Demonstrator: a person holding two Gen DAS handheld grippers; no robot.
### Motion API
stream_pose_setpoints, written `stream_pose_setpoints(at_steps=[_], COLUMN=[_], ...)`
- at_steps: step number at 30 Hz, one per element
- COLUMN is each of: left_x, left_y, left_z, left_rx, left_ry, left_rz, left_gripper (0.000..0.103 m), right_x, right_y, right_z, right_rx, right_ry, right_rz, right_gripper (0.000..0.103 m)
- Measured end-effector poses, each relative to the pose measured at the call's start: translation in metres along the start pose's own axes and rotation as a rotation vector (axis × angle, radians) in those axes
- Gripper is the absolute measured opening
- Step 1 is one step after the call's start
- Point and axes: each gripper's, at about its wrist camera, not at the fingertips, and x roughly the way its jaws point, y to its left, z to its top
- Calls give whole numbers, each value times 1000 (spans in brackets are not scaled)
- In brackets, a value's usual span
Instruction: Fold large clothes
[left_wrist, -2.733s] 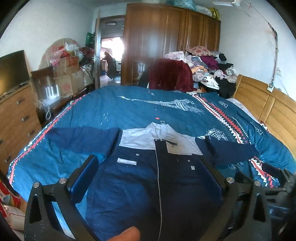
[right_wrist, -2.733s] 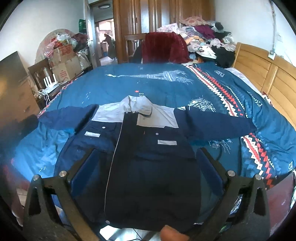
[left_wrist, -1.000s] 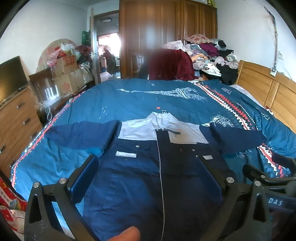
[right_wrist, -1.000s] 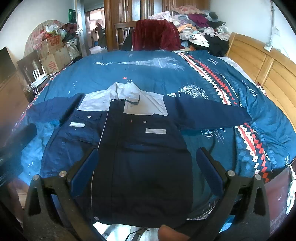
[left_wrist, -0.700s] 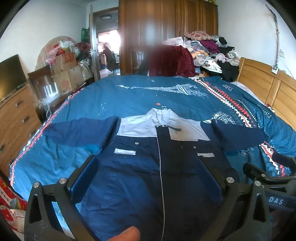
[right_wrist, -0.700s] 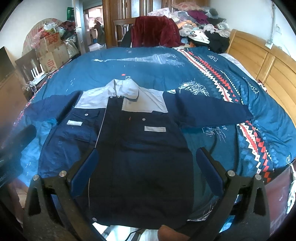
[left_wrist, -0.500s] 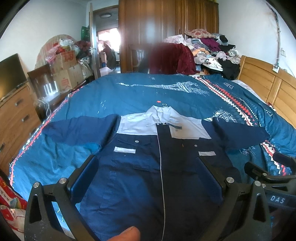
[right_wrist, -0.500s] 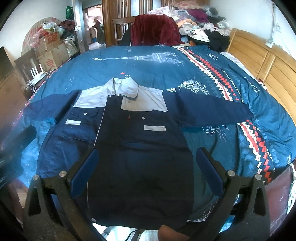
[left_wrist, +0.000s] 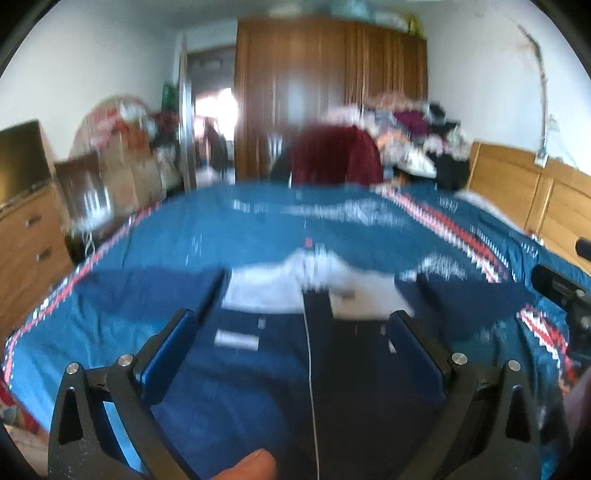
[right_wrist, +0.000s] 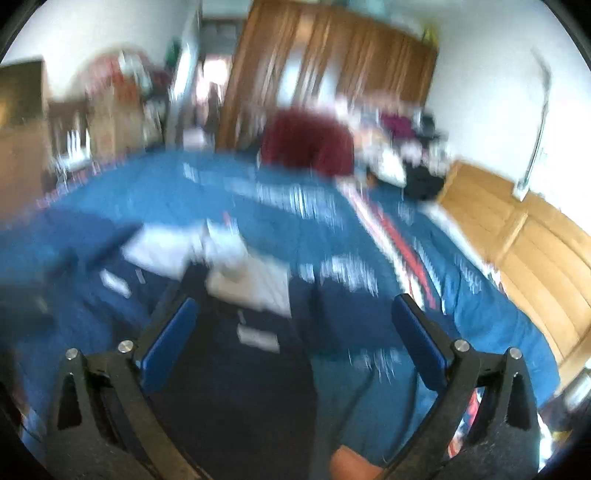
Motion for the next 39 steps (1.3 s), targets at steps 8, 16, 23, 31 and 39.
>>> stream_pose_setpoints(at_steps=[8,16,23,31,39], left_x=[96,237,268,263,257], left_y=[-26,-23,-21,-17,-18], left_z=[-45,-113,-148,-145,-141], left_rx=[104,61,47,33,39], left_ry=[142,417,481,495,493], left_rz=[8,8,-15,-11,21], left_gripper=[103,103,103,103,101], right_x=[145,245,294,325,343], right_y=[-94,-335,-463,-455,-463], right_z=[-76,-121,-157,-163,-152], right_rx=[101,710,1061,1067,1014], right_ry=[349,362,287,383,363], right_rz=[-33,104,155,199,167], right_gripper=[103,103,89,70,33])
